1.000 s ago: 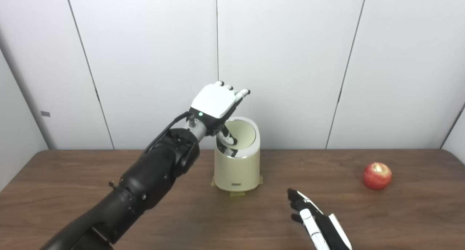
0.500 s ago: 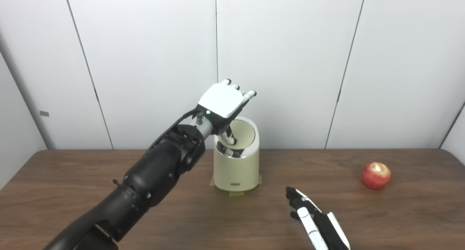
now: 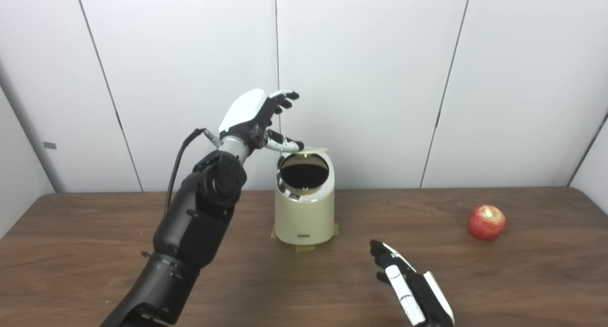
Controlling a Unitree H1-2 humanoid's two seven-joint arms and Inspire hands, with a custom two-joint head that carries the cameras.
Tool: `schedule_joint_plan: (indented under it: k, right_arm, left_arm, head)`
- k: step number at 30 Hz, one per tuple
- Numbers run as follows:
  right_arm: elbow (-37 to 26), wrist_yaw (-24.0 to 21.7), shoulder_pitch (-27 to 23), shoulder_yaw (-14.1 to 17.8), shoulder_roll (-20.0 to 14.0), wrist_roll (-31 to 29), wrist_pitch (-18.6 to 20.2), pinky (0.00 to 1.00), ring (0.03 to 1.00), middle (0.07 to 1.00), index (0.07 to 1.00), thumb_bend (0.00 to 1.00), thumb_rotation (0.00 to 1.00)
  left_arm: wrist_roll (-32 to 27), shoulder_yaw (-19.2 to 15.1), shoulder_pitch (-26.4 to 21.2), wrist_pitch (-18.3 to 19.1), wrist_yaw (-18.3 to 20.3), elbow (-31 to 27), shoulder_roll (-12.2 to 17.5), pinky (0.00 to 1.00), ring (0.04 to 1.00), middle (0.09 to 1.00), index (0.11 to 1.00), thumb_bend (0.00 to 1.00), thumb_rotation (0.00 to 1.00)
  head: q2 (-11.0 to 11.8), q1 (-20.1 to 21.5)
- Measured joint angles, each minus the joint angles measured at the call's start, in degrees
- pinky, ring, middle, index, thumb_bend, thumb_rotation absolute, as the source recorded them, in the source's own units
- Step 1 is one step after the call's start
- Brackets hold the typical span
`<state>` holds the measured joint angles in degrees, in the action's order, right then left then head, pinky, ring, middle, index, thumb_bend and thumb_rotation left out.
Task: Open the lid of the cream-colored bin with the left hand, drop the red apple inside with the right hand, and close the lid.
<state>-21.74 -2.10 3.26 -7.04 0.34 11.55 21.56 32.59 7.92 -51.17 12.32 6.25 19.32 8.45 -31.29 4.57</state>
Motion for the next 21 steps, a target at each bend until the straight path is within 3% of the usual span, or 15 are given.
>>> schedule_joint_plan:
  k: [6,14,21]
  right_arm:
    - [-0.71,-0.06,0.02,-0.01,-0.34,-0.16,0.28,0.85,0.917,0.902,0.876,0.47,0.98]
    - [-2.58,-0.11,0.14,0.87,-0.09,-2.73,0.90,0.84,0.913,0.904,0.876,0.48,0.92]
    - [-7.77,-1.02,-0.28,2.33,-0.76,-6.11,3.38,0.83,0.915,0.904,0.878,0.55,0.81]
  left_arm:
    - [-5.78,-2.21,1.90,0.48,-1.50,-0.10,-0.53,0.61,0.758,0.822,0.852,0.60,0.20]
    - [-11.13,-4.58,5.67,2.45,-1.87,-4.94,-0.82,0.67,0.771,0.822,0.869,0.59,0.23]
    - [-13.11,-4.55,12.54,6.03,-1.70,-8.96,-0.85,0.77,0.820,0.829,0.884,0.59,0.41]
  head:
    - [-0.53,0.26]
    - [-1.14,0.44]
    - [-1.41,0.44]
